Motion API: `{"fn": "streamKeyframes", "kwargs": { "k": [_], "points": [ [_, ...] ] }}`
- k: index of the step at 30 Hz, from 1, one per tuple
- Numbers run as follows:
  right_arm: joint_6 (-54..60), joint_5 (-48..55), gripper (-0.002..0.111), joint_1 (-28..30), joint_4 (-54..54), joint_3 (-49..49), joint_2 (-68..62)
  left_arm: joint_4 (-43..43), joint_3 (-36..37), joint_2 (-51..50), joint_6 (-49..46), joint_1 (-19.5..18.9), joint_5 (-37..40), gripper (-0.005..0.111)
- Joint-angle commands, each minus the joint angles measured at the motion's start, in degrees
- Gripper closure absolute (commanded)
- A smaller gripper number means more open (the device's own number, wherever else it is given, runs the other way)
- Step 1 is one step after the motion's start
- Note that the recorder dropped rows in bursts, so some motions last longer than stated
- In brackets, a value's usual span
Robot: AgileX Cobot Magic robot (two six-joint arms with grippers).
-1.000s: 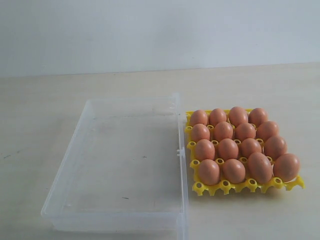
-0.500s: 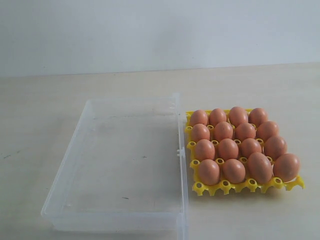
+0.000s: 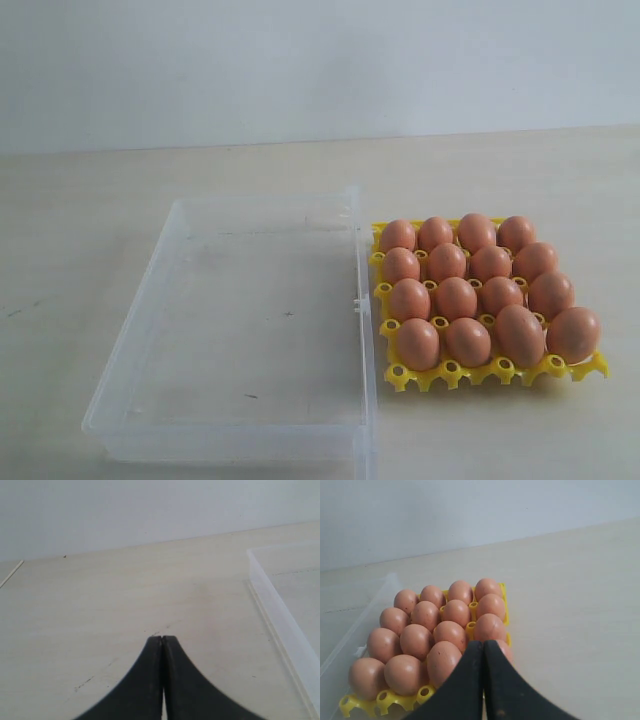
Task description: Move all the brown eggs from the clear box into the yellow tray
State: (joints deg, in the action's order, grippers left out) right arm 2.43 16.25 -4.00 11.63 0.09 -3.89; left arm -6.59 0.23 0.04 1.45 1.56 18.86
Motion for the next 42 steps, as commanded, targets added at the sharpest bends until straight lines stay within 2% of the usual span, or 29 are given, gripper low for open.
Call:
{"fn": "streamKeyframes", "kwargs": {
  "k": [1, 42],
  "points": [
    [-0.6, -1.1, 0.108, 0.3, 0.0, -0.1, 1.8, -0.1, -0.2, 0.0, 0.2, 0.1, -0.8, 0.107],
    [-2.4, 0.3, 0.108, 0.3, 0.2, -0.1, 3.9, -0.1, -0.2, 0.0, 0.2, 0.1, -0.8, 0.107]
  ]
}}
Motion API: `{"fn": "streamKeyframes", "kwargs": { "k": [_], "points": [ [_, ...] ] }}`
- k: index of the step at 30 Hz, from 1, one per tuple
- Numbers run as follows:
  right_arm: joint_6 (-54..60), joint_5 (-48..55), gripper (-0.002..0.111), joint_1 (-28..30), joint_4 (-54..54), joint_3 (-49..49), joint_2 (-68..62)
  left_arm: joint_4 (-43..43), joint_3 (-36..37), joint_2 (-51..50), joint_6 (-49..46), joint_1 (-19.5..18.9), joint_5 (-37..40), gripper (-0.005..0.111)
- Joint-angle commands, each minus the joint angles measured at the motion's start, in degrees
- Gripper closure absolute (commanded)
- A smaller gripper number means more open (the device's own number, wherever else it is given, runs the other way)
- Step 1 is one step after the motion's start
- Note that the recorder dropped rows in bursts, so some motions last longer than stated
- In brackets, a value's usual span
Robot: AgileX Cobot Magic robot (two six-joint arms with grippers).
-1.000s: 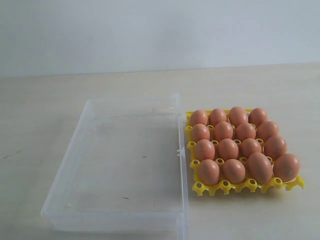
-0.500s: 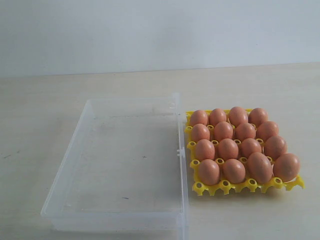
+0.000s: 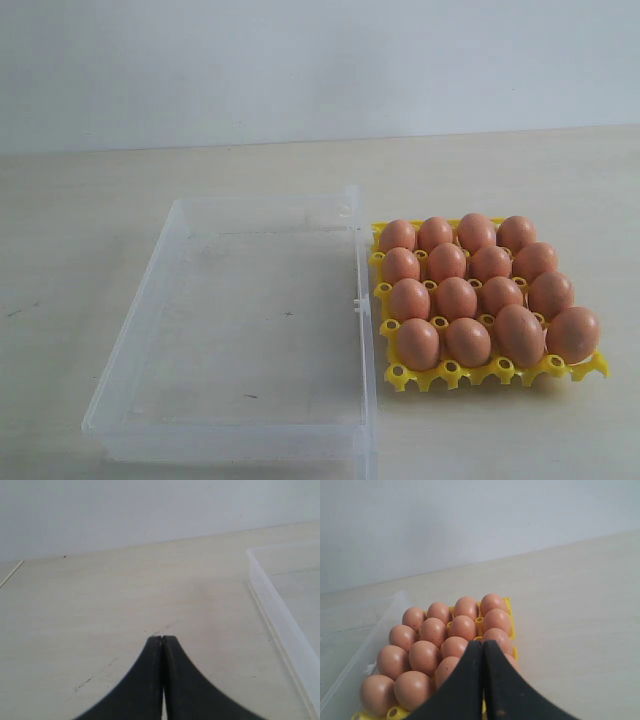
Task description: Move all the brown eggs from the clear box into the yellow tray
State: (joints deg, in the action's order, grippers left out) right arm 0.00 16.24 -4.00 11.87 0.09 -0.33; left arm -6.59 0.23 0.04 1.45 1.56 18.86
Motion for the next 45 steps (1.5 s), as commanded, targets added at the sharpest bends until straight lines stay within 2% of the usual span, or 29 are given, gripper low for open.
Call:
{"fn": "streamKeyframes", "kwargs": {
  "k": [1, 12, 45],
  "points": [
    [0.0, 0.3, 0.108, 0.3, 0.0, -0.1, 0.3, -0.1, -0.2, 0.0, 0.2, 0.1, -0.8, 0.107],
    [0.0, 0.5, 0.108, 2.8, 0.0, -0.1, 0.3, -0.1, -0.2, 0.0, 0.2, 0.1, -0.8, 0.107],
    [0.0, 0.5, 0.108, 2.8, -0.2, -0.1, 0.3, -0.1, -0.2, 0.0, 0.2, 0.1, -0.8, 0.107]
  ]
}}
